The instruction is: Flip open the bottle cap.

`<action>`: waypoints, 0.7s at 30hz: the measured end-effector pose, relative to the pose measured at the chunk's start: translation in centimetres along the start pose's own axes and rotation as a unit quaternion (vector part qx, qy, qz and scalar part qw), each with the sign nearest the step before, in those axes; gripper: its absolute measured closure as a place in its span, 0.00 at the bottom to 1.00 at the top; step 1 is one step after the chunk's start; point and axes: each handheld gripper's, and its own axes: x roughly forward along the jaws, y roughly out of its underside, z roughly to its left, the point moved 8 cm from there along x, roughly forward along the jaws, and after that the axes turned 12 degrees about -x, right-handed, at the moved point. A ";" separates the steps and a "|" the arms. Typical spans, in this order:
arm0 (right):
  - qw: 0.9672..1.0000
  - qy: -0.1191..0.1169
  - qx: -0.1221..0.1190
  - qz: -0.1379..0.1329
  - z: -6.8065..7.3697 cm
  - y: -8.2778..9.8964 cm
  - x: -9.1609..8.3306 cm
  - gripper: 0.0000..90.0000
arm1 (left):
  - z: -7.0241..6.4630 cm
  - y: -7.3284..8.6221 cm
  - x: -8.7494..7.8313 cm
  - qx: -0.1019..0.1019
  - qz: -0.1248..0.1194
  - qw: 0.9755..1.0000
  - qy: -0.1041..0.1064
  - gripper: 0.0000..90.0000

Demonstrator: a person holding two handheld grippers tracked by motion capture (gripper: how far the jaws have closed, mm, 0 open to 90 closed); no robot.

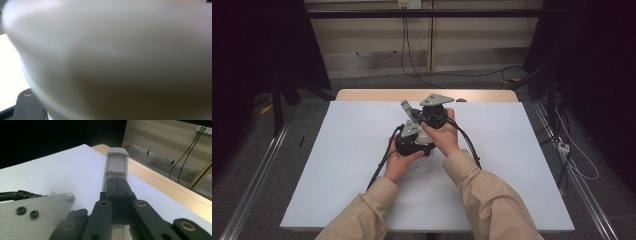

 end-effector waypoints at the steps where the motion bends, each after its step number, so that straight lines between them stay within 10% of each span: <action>1: 1.000 0.000 0.000 0.000 0.0 0.0 0.0 1.00 | 0.0 0.0 0.0 0.000 0.000 1.000 0.000 0.21; 21: 1.000 -0.001 0.002 -0.001 0.1 -0.1 0.4 1.00 | 0.0 0.0 0.0 0.009 0.000 1.000 -0.005 0.21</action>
